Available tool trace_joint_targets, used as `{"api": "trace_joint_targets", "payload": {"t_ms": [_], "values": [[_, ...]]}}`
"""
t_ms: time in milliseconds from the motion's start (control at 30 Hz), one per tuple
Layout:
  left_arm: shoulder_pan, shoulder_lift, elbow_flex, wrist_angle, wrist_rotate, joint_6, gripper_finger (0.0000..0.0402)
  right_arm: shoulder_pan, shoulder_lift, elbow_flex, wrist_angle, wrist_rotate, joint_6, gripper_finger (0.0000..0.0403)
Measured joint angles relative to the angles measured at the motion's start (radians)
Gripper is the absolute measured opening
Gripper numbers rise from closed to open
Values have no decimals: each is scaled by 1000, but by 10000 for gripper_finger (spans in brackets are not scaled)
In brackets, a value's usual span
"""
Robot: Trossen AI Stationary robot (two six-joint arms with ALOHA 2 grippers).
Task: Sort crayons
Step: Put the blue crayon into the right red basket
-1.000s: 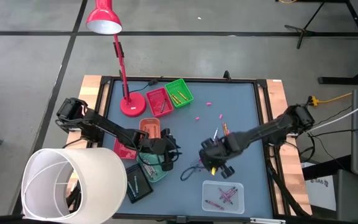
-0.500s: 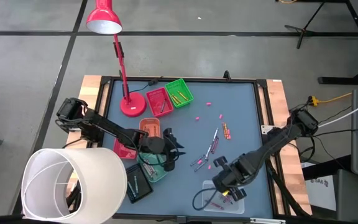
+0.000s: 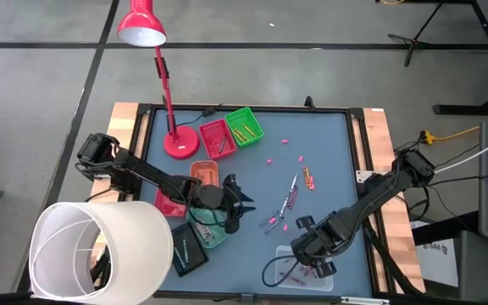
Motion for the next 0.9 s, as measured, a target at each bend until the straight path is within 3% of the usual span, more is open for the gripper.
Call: {"api": "trace_joint_targets", "payload": {"t_ms": [167,467,700,900], "values": [[-2,3,0,54,0,0,110,0,0,0,0,2,-6,104],[1,132,0,287,-26,0,110,0,-23,1,-47,29,-39,107],[8,259,75,313,-47,16,110,0,-112,1,-149,240,-107,108],[7,362,157,285,-43,76,110,0,-192,-52,-152,331,-112,108]]}}
